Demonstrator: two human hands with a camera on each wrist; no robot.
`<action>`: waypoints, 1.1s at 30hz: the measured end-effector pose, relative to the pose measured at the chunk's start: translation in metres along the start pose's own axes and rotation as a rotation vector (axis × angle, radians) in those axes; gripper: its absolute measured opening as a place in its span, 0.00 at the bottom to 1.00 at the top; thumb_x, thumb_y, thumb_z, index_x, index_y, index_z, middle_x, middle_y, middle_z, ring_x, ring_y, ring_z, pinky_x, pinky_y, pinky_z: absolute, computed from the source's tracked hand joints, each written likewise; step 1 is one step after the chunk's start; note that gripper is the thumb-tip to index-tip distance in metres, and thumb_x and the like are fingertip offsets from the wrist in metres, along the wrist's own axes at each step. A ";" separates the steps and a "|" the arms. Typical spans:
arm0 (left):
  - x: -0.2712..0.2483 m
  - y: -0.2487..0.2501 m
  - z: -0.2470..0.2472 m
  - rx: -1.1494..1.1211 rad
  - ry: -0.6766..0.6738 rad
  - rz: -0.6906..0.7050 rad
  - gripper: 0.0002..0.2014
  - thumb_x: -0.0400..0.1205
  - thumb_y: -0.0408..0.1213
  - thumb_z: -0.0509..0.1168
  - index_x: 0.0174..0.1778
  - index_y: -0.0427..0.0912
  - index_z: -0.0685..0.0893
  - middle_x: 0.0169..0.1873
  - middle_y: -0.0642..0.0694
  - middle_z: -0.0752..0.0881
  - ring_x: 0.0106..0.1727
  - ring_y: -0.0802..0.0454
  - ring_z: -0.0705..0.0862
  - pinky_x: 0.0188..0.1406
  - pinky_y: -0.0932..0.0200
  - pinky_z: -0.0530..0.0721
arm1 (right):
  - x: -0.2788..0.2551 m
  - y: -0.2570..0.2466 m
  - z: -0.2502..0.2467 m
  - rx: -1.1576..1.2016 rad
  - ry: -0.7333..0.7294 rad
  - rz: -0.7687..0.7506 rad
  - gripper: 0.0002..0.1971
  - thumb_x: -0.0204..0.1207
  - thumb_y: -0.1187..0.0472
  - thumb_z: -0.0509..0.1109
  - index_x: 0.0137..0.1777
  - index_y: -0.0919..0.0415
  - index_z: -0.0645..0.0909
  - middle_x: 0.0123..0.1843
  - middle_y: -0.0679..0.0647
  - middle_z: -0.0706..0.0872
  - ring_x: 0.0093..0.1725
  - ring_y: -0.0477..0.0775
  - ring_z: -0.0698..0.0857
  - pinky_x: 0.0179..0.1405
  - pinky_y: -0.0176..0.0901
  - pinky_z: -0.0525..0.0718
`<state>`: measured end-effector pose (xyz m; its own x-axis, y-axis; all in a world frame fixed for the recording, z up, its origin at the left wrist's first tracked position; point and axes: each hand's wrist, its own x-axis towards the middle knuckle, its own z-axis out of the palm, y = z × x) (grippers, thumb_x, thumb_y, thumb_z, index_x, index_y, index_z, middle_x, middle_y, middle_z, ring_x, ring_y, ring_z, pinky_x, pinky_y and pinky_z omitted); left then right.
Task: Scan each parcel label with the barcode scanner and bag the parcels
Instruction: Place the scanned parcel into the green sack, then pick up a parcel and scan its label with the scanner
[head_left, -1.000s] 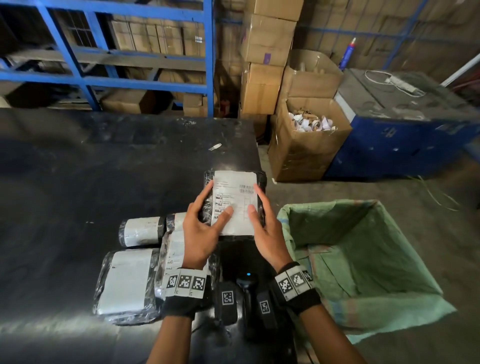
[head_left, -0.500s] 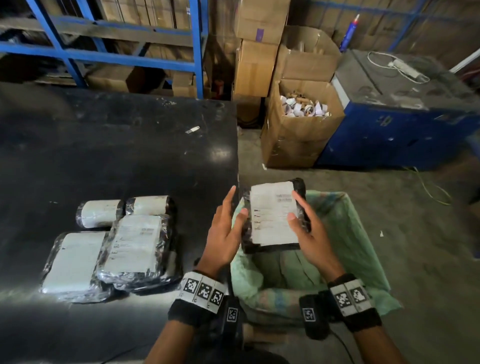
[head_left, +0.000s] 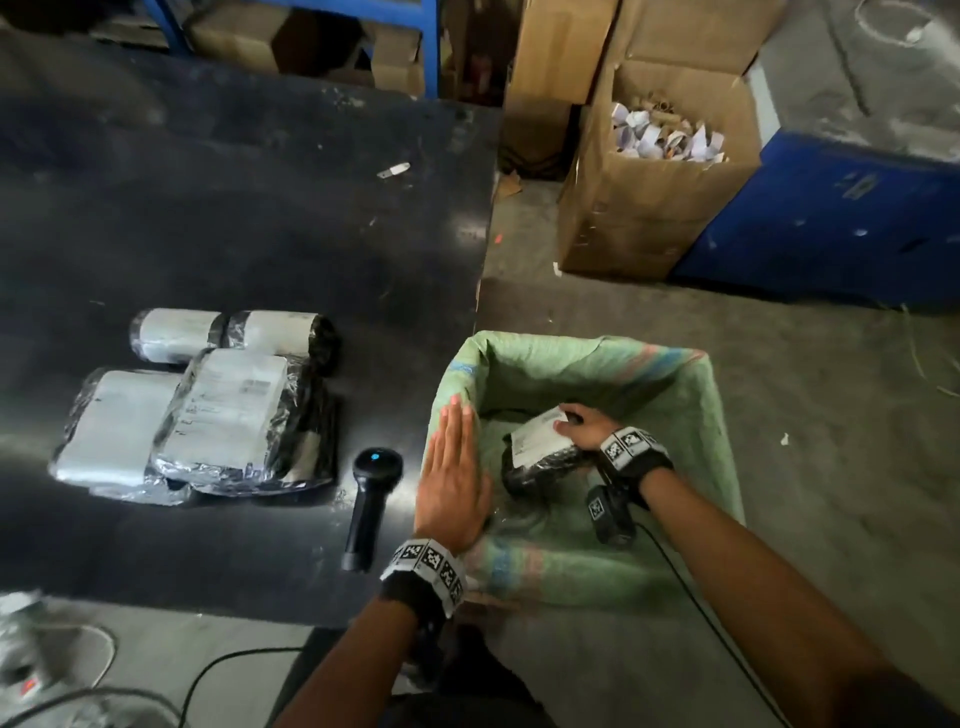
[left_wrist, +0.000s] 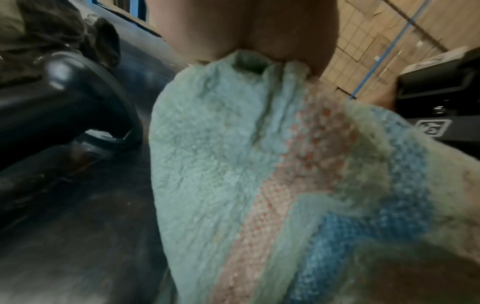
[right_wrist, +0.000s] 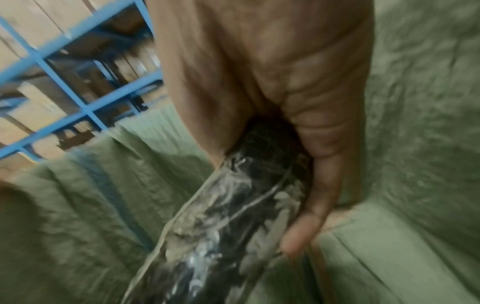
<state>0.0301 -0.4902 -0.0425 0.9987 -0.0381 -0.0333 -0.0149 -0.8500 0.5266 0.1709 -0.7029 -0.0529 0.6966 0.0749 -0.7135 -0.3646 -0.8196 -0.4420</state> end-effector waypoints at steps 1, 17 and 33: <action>0.001 0.000 -0.001 -0.004 -0.005 -0.004 0.42 0.82 0.35 0.62 0.89 0.34 0.46 0.90 0.38 0.45 0.91 0.44 0.43 0.88 0.42 0.56 | 0.015 0.002 0.009 0.024 0.014 -0.005 0.29 0.84 0.53 0.66 0.83 0.56 0.66 0.81 0.59 0.73 0.78 0.61 0.75 0.76 0.44 0.71; 0.003 -0.008 0.011 -0.033 0.003 -0.031 0.44 0.78 0.31 0.61 0.89 0.37 0.46 0.90 0.42 0.43 0.90 0.44 0.40 0.90 0.45 0.50 | 0.138 0.069 0.146 0.117 0.189 0.092 0.36 0.86 0.55 0.60 0.87 0.48 0.42 0.82 0.65 0.70 0.69 0.75 0.80 0.70 0.60 0.77; 0.003 -0.097 -0.175 -0.085 0.047 0.104 0.31 0.80 0.56 0.54 0.76 0.45 0.81 0.62 0.39 0.87 0.67 0.38 0.82 0.69 0.47 0.79 | -0.074 -0.150 0.029 0.244 0.327 -0.220 0.22 0.68 0.29 0.64 0.59 0.37 0.80 0.61 0.54 0.88 0.63 0.60 0.86 0.65 0.59 0.83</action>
<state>0.0428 -0.3160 0.0557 0.9932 -0.0973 0.0635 -0.1159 -0.7952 0.5952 0.1559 -0.5687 0.0509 0.9177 0.0174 -0.3968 -0.2935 -0.6435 -0.7070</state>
